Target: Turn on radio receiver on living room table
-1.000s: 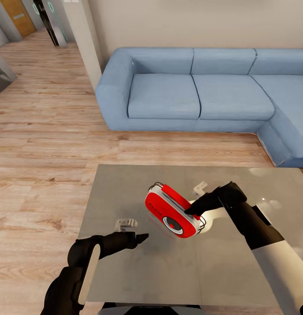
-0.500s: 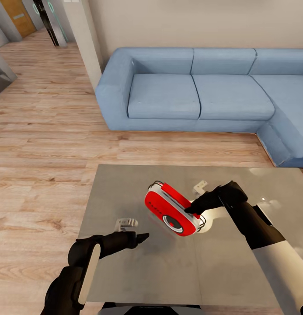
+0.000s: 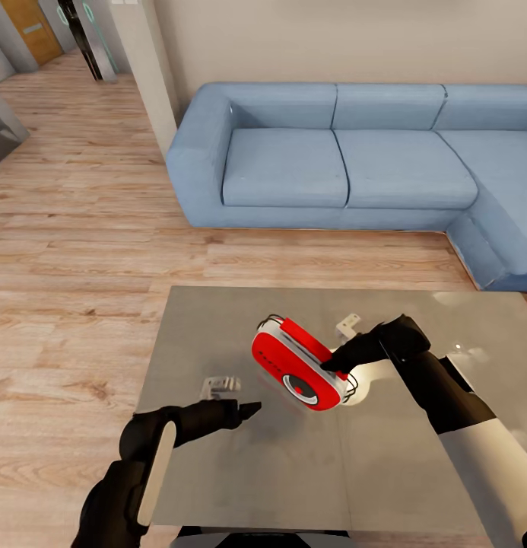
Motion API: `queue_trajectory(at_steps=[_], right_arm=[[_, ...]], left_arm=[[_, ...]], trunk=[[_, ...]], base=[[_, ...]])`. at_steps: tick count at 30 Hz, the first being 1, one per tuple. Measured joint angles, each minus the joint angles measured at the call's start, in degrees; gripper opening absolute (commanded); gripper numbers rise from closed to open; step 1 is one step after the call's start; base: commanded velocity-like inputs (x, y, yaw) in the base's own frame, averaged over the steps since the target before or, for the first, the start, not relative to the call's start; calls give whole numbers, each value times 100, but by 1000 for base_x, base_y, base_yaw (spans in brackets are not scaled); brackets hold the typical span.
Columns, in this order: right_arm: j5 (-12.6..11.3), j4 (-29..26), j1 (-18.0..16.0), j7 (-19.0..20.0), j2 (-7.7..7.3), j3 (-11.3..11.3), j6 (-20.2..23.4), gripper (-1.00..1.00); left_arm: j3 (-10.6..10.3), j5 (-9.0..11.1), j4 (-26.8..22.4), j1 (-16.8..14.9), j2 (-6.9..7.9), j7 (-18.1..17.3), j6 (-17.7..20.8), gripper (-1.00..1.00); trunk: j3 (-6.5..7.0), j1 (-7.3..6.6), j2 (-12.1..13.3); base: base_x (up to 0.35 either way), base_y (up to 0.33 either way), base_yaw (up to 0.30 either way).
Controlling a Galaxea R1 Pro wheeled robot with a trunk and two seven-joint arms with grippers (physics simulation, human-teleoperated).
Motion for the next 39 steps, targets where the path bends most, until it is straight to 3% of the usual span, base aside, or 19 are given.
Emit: queue_trajectory(at_steps=[5,9,13,17,39], right_arm=[[-2,6,0,-1,0,-3,1,-100],[6,8,0,-4,-5,-4,-1,-100],[4,15,0,-1,-8,-5,-1,-100],[-8,23,0,21,-14,-5,0,-100],[-15,35,0,30,-9,4,-1,-100]], left_arm=[[-7,335,4,-63,0,6,7,-100],[-62,398,5,-72,0,2,4,-100],[-514,608,11,-163,0,9,-3,-100],[-773,888,24,-210,0,32,-29,-100],[-824,948,251,-463,0,92,-140,-100]], trunk=[[0,0,0],[0,0,0],[0,0,0],[0,0,0],[0,0,0]], base=[[0,0,0],[0,0,0],[0,0,0],[0,0,0],[0,0,0]])
